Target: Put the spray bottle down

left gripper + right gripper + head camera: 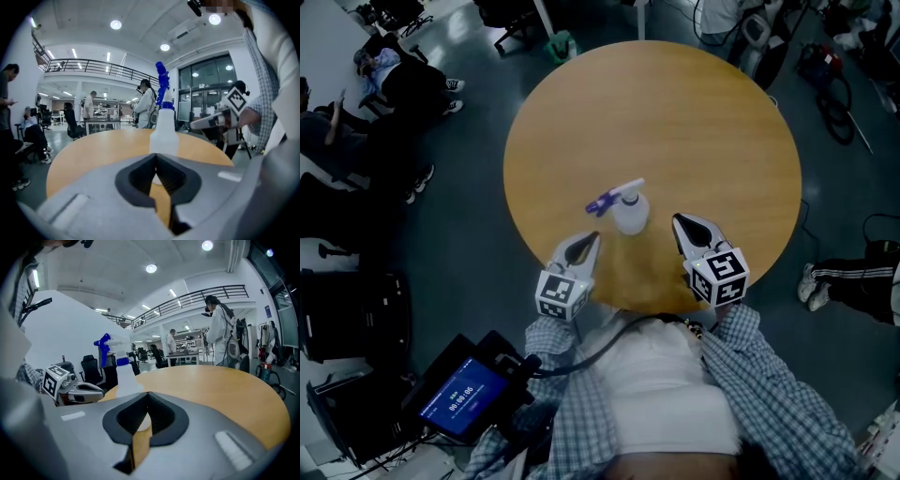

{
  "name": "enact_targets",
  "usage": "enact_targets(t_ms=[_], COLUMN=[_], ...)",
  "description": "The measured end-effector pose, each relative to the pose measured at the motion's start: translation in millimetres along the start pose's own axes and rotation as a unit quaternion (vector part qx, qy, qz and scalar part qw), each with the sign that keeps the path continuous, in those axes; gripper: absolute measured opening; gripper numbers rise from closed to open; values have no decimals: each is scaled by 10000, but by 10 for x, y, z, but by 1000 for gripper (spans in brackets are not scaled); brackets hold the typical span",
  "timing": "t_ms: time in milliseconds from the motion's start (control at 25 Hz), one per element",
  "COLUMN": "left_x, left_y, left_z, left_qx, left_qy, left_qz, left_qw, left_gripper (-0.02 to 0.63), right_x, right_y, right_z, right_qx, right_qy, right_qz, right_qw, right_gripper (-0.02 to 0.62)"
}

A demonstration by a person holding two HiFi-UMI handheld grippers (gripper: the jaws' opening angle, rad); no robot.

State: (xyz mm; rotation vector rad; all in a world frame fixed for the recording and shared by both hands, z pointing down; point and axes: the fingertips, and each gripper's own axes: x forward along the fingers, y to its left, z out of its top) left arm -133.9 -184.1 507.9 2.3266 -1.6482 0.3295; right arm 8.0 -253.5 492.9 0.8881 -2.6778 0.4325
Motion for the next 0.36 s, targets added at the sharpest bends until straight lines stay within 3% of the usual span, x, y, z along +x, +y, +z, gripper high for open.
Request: enact_targets(t_ms=[360], left_x=[41], left_y=[55], left_z=[-125], left_qx=[-19], left_qy=[-126], left_qz=[-45], left_qw=[9999], left_gripper=[0], right_x=[44], right_y=[75], right_z=[7], right_qx=[-20], right_qy=[-65], right_qz=[94], right_qw=[9999], right_gripper=[2])
